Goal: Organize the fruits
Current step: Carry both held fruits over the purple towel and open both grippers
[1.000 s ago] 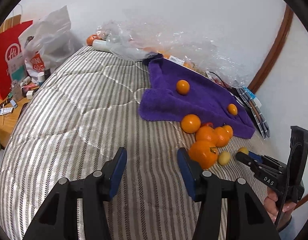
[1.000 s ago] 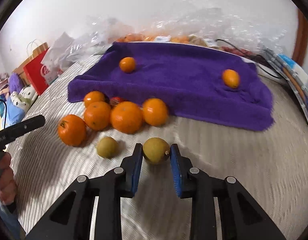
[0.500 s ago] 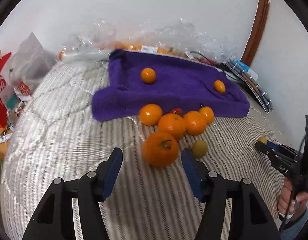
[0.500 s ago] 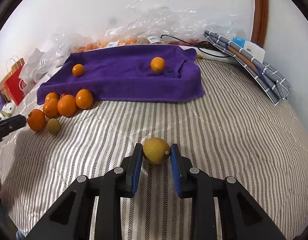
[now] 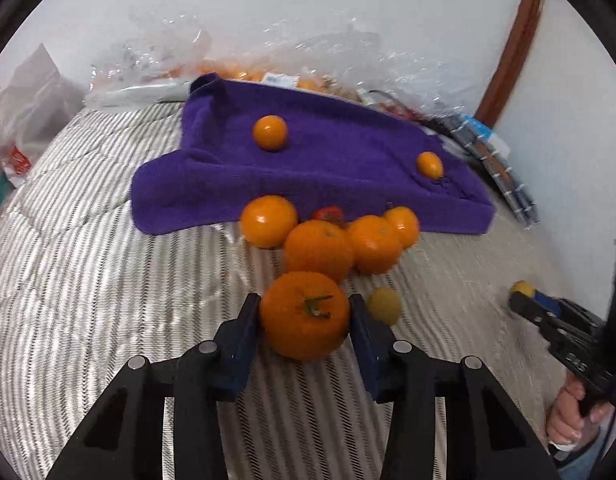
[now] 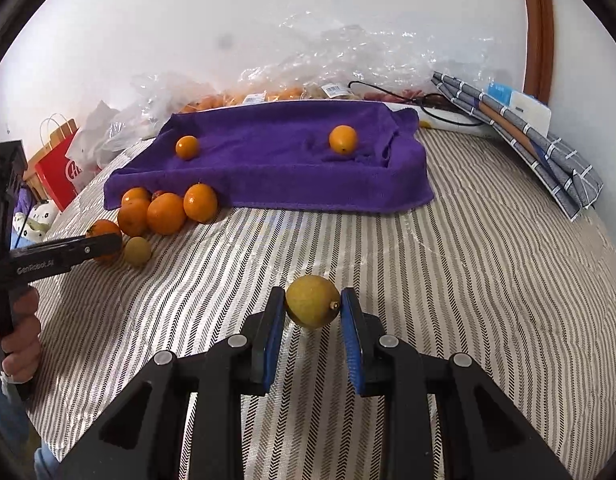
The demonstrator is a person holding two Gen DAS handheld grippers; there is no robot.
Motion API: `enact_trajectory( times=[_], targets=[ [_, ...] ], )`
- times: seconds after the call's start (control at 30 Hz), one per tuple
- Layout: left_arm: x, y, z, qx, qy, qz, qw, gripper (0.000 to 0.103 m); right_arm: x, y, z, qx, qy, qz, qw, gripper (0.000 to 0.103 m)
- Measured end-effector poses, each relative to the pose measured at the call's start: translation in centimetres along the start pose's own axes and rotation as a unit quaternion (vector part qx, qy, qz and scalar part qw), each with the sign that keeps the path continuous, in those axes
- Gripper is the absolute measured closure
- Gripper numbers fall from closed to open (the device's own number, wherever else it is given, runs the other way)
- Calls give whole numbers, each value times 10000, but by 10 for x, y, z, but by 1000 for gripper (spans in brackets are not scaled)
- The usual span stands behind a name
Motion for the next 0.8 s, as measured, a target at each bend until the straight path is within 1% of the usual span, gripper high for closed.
enact_trajectory(
  times=[0.1,0.13,0.2,0.4,0.53,0.7,0.77,0.8],
  targets=[
    [13,3,-1,127,-408,-313,9986,61,1,0,-4,-127,13,-34,9999,75],
    [16,4,0,186,-458,-379,9981,61,2,1,-6,-168,10,-47,9998,75],
    [20,5,5,289,-391,-483,9976,62,2,1,-8,-234,-1,-59,9997,75],
    [24,5,14,465,-207,-568,9971,61,4,2,-11,-316,-21,-114,9994,75],
    [29,5,22,616,-100,-664,9958,61,8,3,-12,-388,52,-211,9990,75],
    [36,5,27,696,61,-736,9948,62,7,4,-16,-555,116,-119,9983,75],
    [45,8,25,677,-11,-734,9950,62,8,6,-18,-559,108,-64,9984,75],
    [50,10,23,674,-48,-759,9948,62,11,9,-19,-538,55,-102,9985,75]
  ],
)
Point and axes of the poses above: each gripper's, at about its wrist camera, not at the fingertips, and x roughly against the way its jaws point, z to its left, y to its top, the point moved 9 cm from there along -x, roughly the way its jaws point, and after that the axes turned 3 degrees about -x, right-handed, at the moved point
